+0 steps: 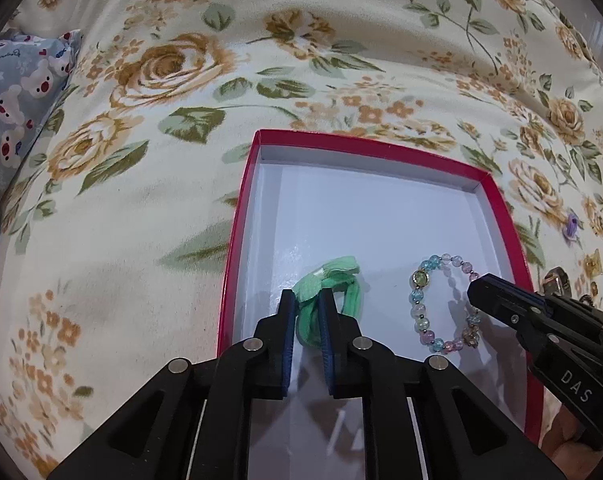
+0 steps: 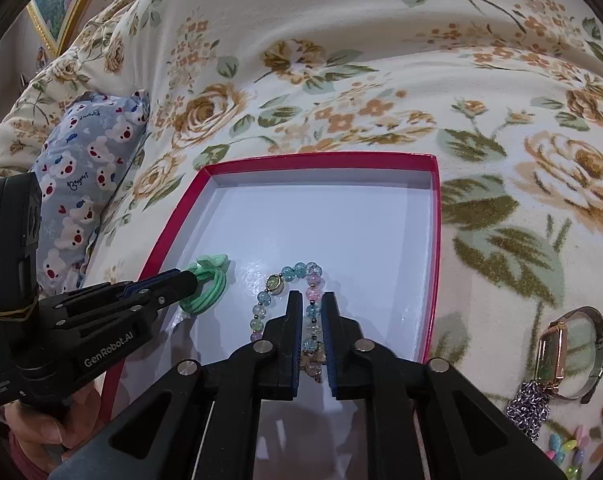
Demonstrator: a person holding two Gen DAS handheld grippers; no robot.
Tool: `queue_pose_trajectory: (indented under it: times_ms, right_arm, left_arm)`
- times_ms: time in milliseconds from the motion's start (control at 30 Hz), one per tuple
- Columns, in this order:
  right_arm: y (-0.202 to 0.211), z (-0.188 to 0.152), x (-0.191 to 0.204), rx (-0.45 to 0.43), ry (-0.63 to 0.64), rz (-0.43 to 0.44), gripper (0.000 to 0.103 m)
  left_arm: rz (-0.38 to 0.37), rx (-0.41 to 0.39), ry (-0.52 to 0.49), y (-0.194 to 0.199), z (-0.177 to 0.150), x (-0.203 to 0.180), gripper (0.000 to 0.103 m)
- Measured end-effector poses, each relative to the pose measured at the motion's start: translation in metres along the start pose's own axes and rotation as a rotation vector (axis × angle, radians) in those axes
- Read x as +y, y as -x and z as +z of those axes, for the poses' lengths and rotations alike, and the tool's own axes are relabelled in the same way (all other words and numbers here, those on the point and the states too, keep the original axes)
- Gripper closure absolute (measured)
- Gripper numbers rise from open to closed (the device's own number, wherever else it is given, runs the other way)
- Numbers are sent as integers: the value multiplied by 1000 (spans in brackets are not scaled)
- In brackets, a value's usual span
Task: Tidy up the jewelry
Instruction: 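Carry the green tie and bracelet into the red-rimmed box and open both tools, then grasp the purple hair tie with the left tool while the right tool grasps the yellow claw clip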
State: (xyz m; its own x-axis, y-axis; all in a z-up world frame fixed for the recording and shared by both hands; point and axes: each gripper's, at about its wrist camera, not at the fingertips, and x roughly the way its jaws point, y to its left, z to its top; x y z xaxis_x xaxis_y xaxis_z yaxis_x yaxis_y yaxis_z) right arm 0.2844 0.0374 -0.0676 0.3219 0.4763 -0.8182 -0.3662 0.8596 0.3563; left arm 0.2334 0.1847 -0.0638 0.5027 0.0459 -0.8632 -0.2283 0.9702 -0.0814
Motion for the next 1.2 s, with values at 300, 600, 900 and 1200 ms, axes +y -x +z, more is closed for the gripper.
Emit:
queue_pose_trajectory:
  times_ms: [300,600,900,1200]
  right_arm:
    - [23,2,2,-46,-13,30,74]
    - [73,-14,-23,-120,-83,21,65]
    - [120,-42,-71,-169,-172,-54,61]
    - [164,-68,-128,-218,-259,-167,60]
  left_arm:
    - [14,-48,27,25,-5,4,69]
    - [-17,-105,67,68,-23,2,59]
    - [-79,-103,18,86,-40,-35,57]
    - [-139,-86,-62,87,-38,-80,57]
